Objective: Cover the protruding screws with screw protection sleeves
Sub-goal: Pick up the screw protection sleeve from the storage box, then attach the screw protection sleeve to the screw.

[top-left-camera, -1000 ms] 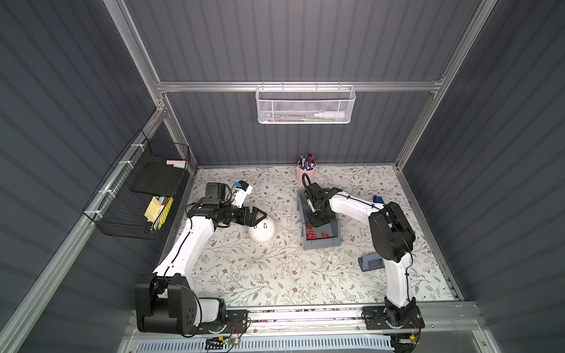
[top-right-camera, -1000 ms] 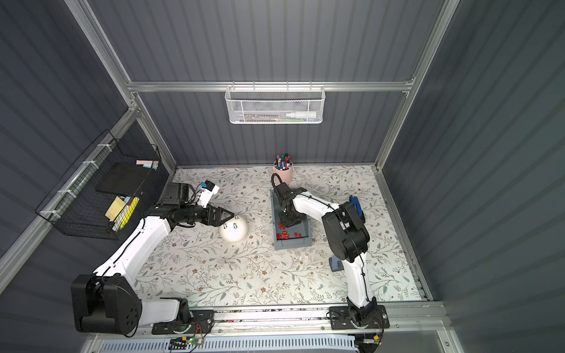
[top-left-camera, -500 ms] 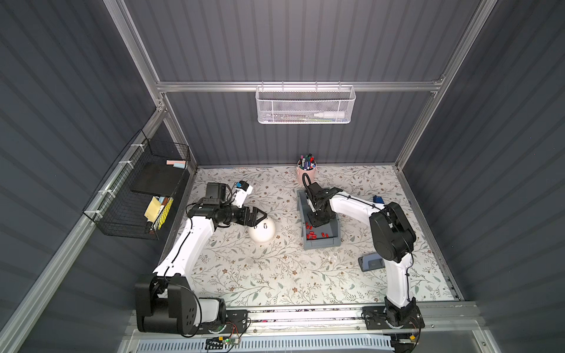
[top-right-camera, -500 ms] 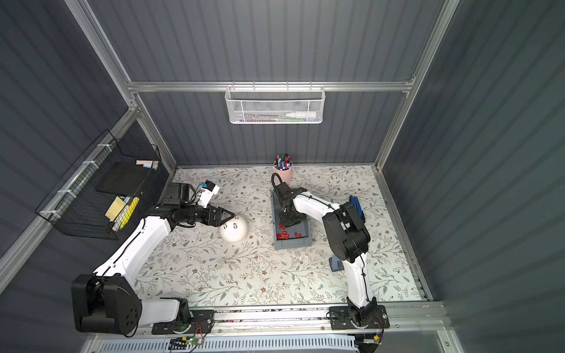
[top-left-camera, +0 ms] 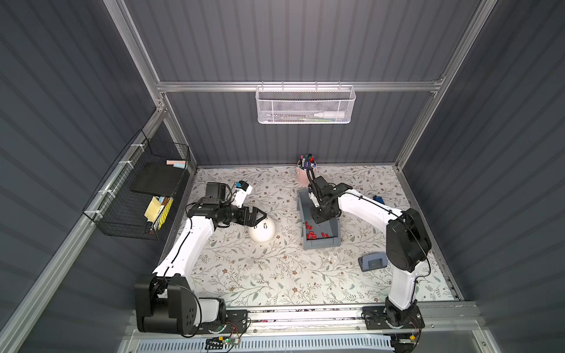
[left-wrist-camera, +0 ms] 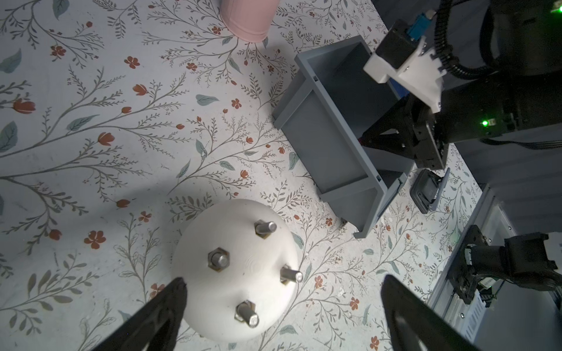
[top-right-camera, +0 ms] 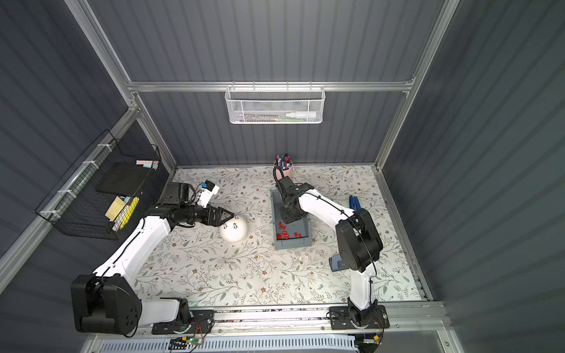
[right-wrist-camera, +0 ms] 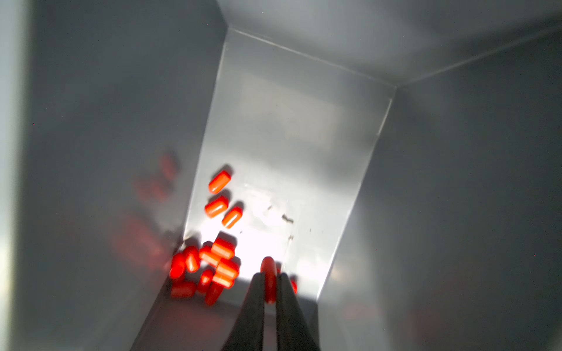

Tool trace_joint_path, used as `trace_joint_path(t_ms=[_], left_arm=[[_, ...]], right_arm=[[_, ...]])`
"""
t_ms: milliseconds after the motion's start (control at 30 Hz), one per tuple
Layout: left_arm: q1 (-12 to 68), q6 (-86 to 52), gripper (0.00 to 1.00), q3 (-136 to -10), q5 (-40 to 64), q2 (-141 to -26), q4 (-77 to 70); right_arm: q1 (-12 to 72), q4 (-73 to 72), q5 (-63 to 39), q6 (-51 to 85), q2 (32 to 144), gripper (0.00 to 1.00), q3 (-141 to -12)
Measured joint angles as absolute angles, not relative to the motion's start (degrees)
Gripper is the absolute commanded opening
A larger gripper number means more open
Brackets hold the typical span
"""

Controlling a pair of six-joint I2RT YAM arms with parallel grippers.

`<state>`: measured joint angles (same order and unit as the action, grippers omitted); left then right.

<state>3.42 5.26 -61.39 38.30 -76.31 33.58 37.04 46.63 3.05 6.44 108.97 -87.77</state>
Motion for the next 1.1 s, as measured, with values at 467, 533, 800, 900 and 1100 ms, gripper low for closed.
trace_joint_path(t_ms=[467,533,800,900,1100], left_arm=[[3.4,3.5,0.99,-63.2,23.7,-72.9,41.5],[3.4,3.2,0.99,-63.8,21.3,-72.9,42.6],[3.4,2.9,1.00,-65.1,12.8,-73.9,46.6],[3.1,2.9,0.99,-65.4,10.1,-74.2,48.1],[2.5,2.9,0.99,-65.6,6.1,-74.5,49.8]], right_arm=[[46.2,55.5,1.1,9.2,102.5,0.13,-95.4],[47.8,56.3,0.5,9.5,102.7,0.13,-97.5],[51.9,57.3,-1.8,9.6,108.2,0.13,-109.0],[52.5,57.3,-2.5,9.4,111.5,0.13,-112.7],[53.5,57.4,-4.5,8.4,117.5,0.13,-118.2]])
